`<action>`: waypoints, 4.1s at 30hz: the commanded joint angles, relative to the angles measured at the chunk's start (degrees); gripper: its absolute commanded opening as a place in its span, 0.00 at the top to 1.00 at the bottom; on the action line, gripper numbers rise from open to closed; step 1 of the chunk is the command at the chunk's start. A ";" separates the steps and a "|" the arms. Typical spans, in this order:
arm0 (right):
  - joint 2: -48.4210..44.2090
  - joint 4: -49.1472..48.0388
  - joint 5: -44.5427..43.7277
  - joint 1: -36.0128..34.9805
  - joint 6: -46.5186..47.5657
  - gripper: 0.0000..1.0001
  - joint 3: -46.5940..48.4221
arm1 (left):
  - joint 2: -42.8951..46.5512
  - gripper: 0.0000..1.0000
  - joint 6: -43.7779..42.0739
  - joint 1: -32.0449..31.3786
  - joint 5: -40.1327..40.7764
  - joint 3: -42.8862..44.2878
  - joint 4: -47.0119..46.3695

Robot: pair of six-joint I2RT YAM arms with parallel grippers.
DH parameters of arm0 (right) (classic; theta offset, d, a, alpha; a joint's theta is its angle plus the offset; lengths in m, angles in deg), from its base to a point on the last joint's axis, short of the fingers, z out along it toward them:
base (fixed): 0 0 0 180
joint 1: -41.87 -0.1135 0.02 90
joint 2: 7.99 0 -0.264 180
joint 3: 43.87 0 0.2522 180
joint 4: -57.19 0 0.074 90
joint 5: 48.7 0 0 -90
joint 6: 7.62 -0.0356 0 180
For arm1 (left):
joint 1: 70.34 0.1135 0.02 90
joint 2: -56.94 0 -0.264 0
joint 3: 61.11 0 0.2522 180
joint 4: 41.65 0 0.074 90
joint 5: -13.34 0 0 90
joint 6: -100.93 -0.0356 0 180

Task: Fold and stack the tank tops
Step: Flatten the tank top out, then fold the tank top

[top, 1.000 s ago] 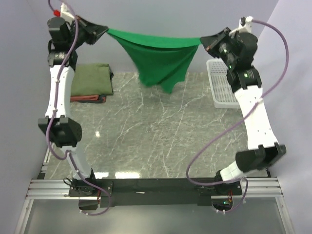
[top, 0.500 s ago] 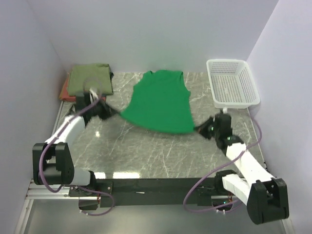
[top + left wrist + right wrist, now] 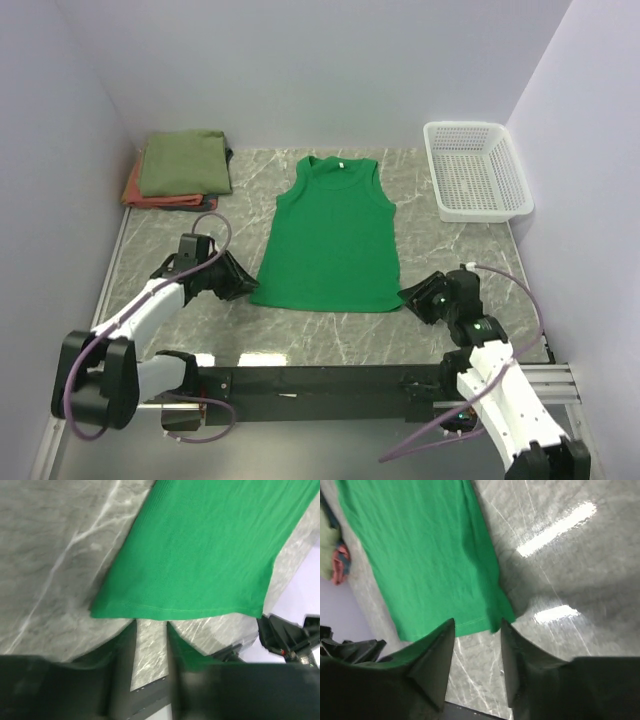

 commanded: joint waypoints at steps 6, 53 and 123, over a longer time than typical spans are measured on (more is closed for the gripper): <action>-5.66 8.68 -4.06 -0.47 5.72 0.41 7.13 | 9.41 0.41 -0.91 -0.48 15.36 6.62 10.51; 99.12 19.49 -37.89 -61.73 8.63 0.55 97.85 | -44.29 0.58 -16.73 4.97 9.59 65.69 12.10; 52.99 -23.49 1.13 -55.86 -0.42 1.00 36.33 | -42.52 1.00 -4.69 -6.19 36.57 57.68 13.86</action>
